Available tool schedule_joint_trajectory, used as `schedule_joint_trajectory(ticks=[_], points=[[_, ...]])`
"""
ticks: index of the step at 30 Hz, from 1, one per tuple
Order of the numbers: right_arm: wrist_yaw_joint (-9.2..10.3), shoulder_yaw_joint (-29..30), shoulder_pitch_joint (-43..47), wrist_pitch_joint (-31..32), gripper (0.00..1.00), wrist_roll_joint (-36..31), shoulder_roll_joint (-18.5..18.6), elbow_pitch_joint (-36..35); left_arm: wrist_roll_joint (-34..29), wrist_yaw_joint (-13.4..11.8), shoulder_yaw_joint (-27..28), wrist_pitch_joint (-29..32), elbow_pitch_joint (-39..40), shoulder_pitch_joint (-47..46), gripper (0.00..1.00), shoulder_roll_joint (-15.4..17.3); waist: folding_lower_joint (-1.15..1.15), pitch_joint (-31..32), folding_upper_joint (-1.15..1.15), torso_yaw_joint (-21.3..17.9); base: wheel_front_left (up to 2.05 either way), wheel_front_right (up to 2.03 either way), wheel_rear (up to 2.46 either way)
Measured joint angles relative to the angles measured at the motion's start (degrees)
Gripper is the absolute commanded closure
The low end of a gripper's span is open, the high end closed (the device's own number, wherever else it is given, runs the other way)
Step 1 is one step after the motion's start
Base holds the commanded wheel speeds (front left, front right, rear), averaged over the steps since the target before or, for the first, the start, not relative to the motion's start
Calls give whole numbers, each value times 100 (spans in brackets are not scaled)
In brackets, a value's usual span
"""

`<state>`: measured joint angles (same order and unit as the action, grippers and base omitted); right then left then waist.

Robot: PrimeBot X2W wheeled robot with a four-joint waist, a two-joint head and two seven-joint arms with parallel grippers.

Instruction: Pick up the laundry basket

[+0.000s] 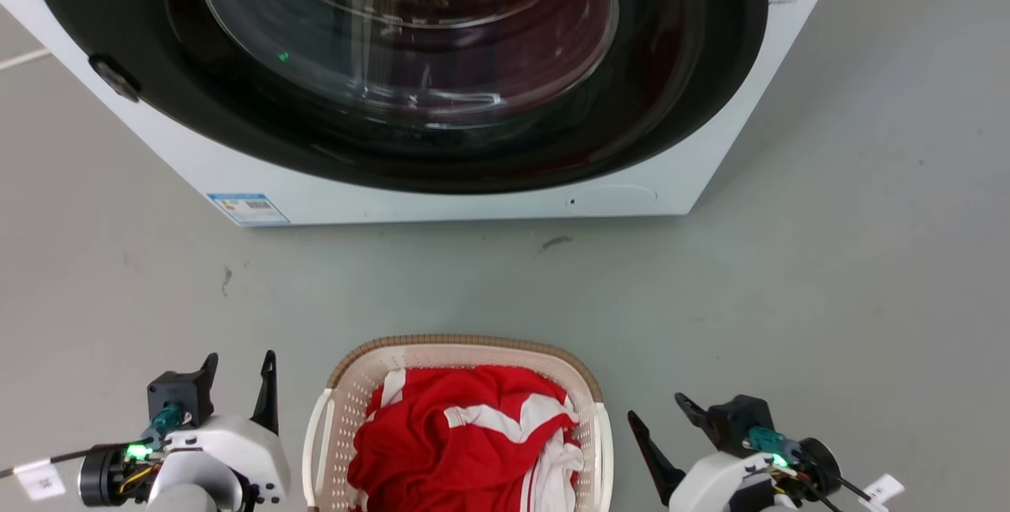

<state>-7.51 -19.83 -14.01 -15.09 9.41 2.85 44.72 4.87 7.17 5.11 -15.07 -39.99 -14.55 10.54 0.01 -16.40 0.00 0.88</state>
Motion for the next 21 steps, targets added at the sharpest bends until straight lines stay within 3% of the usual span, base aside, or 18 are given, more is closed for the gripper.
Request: schedule_joint_trajectory(ticks=[10, 21], points=[[0, -904, -790, 1, 0, 641, 0, 1106, 156, 24, -414, -1, -905, -633, 0, 126, 0, -640, 0, -21, 0, 0, 0], [0, -1702, -1359, 209, 0, 1317, 0, 1670, 383, 32, -824, 0, -1861, -1220, 0, 199, 0, -1183, 0, 39, 0, 0, 0]])
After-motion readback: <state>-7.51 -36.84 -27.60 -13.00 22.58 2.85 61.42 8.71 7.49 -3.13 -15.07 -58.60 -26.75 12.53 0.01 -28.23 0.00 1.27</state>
